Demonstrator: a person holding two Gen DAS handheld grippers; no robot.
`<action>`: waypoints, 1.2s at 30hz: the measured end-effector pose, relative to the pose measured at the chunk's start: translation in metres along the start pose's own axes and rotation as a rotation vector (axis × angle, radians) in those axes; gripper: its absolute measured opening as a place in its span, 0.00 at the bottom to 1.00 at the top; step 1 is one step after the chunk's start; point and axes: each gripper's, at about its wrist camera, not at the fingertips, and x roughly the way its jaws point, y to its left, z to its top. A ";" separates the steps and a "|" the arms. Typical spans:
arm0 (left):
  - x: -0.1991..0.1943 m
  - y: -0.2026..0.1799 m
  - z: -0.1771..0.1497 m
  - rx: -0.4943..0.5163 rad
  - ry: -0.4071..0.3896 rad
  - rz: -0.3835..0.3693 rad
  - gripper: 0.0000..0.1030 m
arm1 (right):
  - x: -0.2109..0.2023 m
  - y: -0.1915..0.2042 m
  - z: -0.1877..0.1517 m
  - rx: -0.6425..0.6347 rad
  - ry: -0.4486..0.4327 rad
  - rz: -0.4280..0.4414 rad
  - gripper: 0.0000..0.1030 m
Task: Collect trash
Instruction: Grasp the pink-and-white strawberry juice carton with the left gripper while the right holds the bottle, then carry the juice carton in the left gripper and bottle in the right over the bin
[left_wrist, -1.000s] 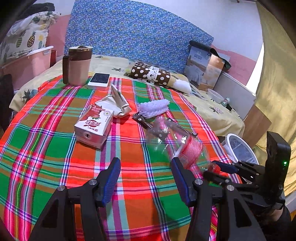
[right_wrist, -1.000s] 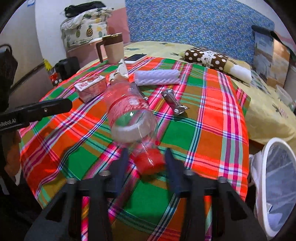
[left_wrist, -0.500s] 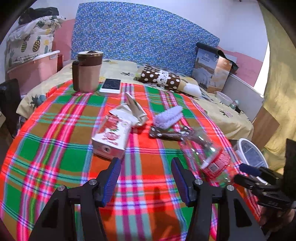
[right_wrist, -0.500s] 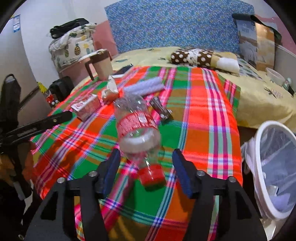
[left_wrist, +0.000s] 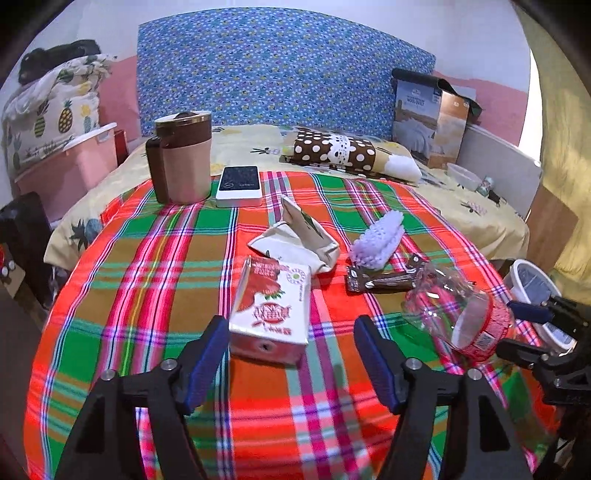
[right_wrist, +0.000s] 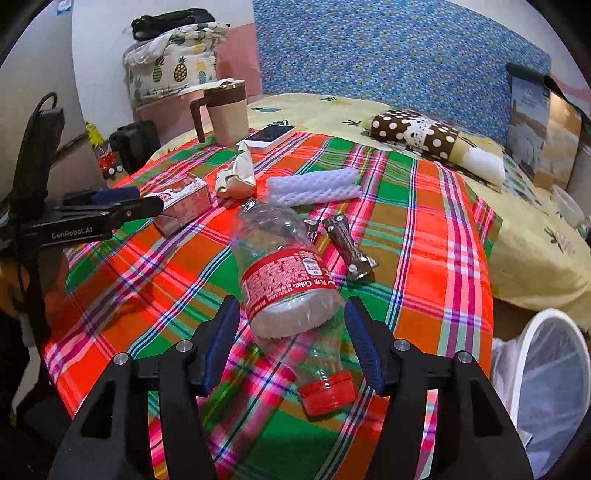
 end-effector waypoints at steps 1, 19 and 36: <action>0.002 0.002 0.002 0.006 -0.001 0.001 0.71 | 0.000 0.000 0.001 -0.011 0.000 -0.003 0.59; 0.048 0.006 0.004 -0.020 0.111 -0.038 0.56 | 0.021 0.009 0.015 -0.146 0.067 0.041 0.64; 0.019 -0.008 -0.013 -0.066 0.079 -0.091 0.53 | 0.015 0.007 0.008 0.004 0.056 0.043 0.63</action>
